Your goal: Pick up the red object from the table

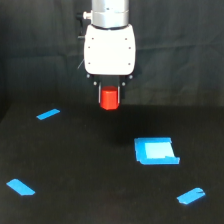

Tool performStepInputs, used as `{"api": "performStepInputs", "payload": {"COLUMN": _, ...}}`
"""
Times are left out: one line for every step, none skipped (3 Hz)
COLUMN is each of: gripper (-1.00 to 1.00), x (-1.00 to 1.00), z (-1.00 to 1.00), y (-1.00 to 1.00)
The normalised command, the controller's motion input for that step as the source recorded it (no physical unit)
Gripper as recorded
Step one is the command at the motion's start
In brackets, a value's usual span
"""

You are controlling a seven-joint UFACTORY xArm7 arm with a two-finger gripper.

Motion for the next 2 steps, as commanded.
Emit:
{"api": "performStepInputs", "payload": {"gripper": -1.0, "x": 0.1, "z": 0.06, "y": 0.05}}
{"api": "performStepInputs", "payload": {"gripper": -1.0, "x": 0.07, "z": 0.05, "y": -0.05}}
